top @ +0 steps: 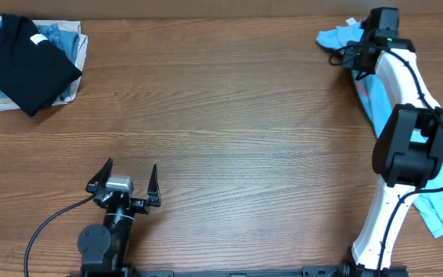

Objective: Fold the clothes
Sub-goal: 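Reach the right gripper to the light-blue T-shirt and grasp it, then drag the grasped T-shirt leftward toward the table center with right gripper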

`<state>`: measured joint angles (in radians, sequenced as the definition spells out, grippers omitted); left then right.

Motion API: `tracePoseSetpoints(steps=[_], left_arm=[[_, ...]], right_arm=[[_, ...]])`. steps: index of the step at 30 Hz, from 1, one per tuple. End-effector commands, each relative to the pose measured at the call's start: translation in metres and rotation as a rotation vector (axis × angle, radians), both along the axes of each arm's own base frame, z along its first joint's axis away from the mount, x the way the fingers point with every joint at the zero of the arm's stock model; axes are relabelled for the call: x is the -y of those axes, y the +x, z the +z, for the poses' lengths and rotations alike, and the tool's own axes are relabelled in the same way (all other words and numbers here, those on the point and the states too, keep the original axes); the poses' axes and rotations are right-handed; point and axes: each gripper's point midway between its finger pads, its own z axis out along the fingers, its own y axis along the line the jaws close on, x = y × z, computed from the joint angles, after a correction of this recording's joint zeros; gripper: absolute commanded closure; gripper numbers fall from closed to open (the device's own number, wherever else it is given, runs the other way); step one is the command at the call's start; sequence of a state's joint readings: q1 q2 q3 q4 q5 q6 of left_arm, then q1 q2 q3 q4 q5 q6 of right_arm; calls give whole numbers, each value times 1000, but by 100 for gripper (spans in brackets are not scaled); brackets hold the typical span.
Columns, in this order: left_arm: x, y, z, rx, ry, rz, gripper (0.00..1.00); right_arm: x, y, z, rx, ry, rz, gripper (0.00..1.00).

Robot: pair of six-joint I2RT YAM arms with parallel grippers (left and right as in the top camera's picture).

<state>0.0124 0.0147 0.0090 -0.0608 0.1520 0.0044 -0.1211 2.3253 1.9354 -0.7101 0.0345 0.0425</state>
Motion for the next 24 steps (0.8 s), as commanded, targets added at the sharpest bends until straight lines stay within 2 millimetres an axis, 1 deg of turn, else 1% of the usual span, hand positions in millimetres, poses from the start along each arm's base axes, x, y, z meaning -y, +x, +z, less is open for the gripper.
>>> tracePoseSetpoints(steps=[1,7,9,14,19,24], left_arm=[[1,0,0,7,22,-2,0],[1,0,0,7,22,-2,0],[1,0,0,7,22,-2,0],[1,0,0,7,22,-2,0],[1,0,0,7,22,-2,0],[1,0,0,7,22,-2,0]], right_arm=[[-38,9,37,68,48,64,89],[-78,3,34,34,53,130,89],[-94,0,33,25,63,143,89],[-121,-3,32,14,84,162,89],[-138,-6,31,7,95,176,80],[-144,-11,29,-11,98,188,79]])
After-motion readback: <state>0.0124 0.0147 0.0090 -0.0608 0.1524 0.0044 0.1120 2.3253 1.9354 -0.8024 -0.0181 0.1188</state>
